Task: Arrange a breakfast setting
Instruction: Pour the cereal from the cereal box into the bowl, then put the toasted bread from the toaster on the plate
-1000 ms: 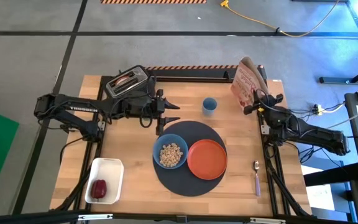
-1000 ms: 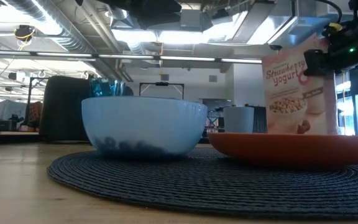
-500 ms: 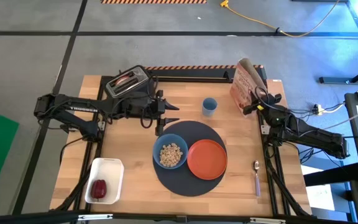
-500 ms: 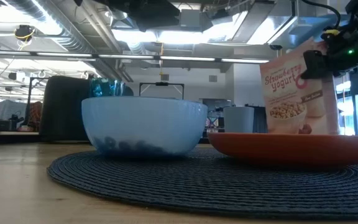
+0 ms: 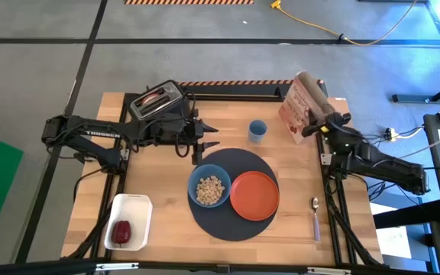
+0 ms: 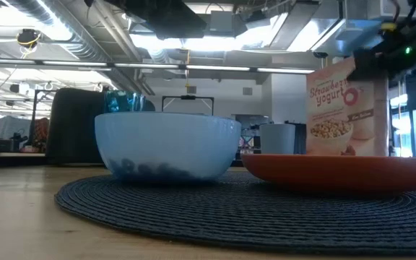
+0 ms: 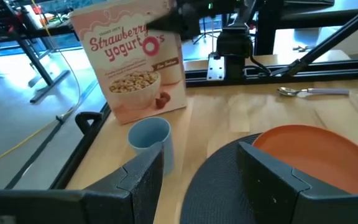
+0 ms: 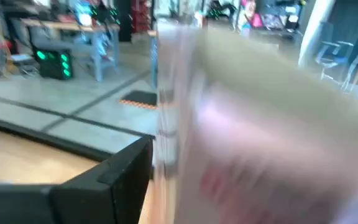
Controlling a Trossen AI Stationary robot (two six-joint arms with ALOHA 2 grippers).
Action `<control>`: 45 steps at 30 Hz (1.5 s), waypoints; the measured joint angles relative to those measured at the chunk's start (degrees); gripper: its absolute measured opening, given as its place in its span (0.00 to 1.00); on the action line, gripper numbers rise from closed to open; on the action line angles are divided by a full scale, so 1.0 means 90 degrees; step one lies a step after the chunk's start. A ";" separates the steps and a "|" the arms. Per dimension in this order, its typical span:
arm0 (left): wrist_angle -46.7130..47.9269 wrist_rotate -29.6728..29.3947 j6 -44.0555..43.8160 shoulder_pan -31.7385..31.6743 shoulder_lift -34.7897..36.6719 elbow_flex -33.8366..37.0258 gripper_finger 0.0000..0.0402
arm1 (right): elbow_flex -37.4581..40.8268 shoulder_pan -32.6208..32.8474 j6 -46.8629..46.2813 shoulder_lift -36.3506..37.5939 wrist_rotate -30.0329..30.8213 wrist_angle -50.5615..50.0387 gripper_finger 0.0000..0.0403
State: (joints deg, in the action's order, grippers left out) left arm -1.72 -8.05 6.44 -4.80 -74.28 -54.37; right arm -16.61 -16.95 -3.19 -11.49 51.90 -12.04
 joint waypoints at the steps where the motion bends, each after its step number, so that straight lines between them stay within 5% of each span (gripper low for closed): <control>1: 0.0000 0.0000 0.0007 0.0000 0.0000 0.0000 0.48 | -0.0147 0.0000 0.0063 0.0000 -0.0070 0.0020 0.62; 10: 0.0235 -0.0008 0.0022 0.0000 0.0000 0.0000 0.48 | -0.1371 0.0002 0.0586 0.0000 -0.0669 0.0001 0.62; 16: 0.0200 -0.0029 0.0022 0.0000 0.0000 0.0000 0.48 | -0.2102 0.0002 0.1255 -0.0295 -0.1736 0.0273 0.62; 31: 0.0197 -0.0032 0.0034 -0.0007 0.0000 0.0000 0.48 | -0.3536 0.0023 0.2071 -0.3575 -0.4142 0.0490 0.62; 39: 0.0396 -0.0412 0.0192 -0.0027 -0.0141 0.0006 0.48 | -0.3550 0.0541 0.1955 -0.4933 -0.4158 0.1646 0.62; 45: 0.0403 -0.0631 0.0161 -0.0261 -0.0307 0.0005 0.48 | -0.3511 0.0913 0.0790 -0.5540 -0.4050 0.2108 0.62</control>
State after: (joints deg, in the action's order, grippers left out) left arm 1.91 -13.74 7.89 -7.15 -77.04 -54.33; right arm -48.21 -8.73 3.92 -61.34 15.45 6.93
